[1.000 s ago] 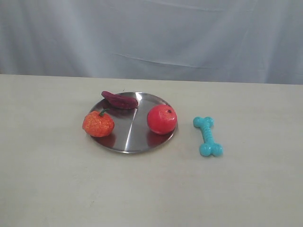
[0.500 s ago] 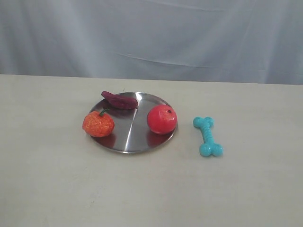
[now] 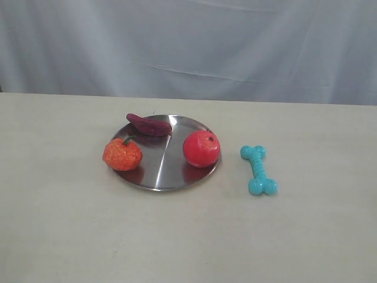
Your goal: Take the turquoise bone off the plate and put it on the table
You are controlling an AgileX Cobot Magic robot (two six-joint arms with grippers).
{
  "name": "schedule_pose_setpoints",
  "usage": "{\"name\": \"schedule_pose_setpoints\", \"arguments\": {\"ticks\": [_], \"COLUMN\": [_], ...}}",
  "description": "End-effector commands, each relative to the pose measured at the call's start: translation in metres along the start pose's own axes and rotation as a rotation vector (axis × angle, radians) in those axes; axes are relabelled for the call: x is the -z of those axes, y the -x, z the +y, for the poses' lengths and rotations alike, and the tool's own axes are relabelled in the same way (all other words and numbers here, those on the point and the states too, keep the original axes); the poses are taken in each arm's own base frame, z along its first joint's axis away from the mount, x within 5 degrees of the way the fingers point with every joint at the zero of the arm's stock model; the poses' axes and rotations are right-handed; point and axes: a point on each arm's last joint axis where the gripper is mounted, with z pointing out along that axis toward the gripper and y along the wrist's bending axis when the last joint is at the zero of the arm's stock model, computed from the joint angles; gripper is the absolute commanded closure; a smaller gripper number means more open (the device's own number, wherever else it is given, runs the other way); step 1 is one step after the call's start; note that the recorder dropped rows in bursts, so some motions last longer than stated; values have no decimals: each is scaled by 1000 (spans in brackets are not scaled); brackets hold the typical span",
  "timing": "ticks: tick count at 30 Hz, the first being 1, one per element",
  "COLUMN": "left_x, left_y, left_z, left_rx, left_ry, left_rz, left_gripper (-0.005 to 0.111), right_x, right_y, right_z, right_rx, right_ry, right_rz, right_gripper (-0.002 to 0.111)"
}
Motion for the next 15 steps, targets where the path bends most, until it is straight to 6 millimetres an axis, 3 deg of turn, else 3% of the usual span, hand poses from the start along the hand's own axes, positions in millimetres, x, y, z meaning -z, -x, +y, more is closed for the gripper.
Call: {"name": "schedule_pose_setpoints", "arguments": {"ticks": [1, 6, 15], "left_x": [0, 0, 0], "left_y": [0, 0, 0], "left_z": [0, 0, 0], "left_rx": [6, 6, 6], "left_ry": [2, 2, 2], "left_rz": [-4, -4, -4], "left_gripper": [107, 107, 107], "right_x": [-10, -12, -5], "right_y": [-48, -87, -111], "right_z": [1, 1, -3], "right_rx": [-20, -24, -57], "right_ry": [12, 12, -39], "right_rz": [34, 136, 409], "right_gripper": [109, 109, 109]}}
